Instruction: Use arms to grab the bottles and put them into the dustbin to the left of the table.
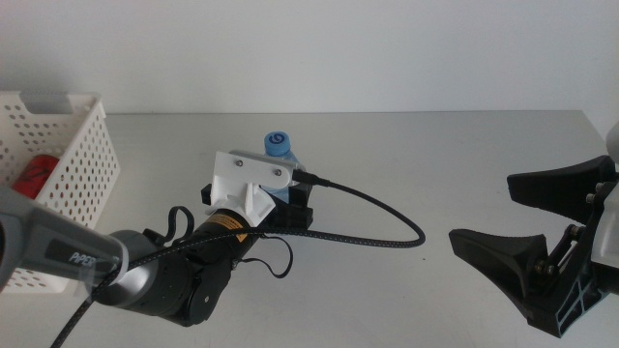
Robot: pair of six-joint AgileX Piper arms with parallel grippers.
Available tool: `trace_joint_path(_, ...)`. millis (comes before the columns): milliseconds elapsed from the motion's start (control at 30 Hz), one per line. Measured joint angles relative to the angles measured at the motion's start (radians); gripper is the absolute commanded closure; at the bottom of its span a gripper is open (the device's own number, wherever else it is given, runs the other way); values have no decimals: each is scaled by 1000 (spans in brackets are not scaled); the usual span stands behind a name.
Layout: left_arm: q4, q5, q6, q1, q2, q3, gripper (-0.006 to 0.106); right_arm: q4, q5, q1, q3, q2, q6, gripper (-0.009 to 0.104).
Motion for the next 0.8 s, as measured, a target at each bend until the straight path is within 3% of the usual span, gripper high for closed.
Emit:
trace_joint_path(167, -13, -110, 0, 0, 56, -2, 10, 0, 0, 0, 0, 0, 0, 29)
trace_joint_path(333, -14, -168, 0, 0, 91, -4, 29, 0, 0, 0, 0, 0, 0, 29)
trace_joint_path(467, -14, -168, 0, 0, 92, -4, 62, 0, 0, 0, 0, 0, 0, 29)
trace_joint_path(500, -11, -168, 0, 0, 92, -4, 84, 0, 0, 0, 0, 0, 0, 29)
trace_joint_path(567, -9, -156, 0, 0, 85, -4, 102, 0, 0, 0, 0, 0, 0, 29)
trace_joint_path(800, 4, 188, 18, 0, -118, 12, 102, 0, 0, 0, 0, 0, 0, 29)
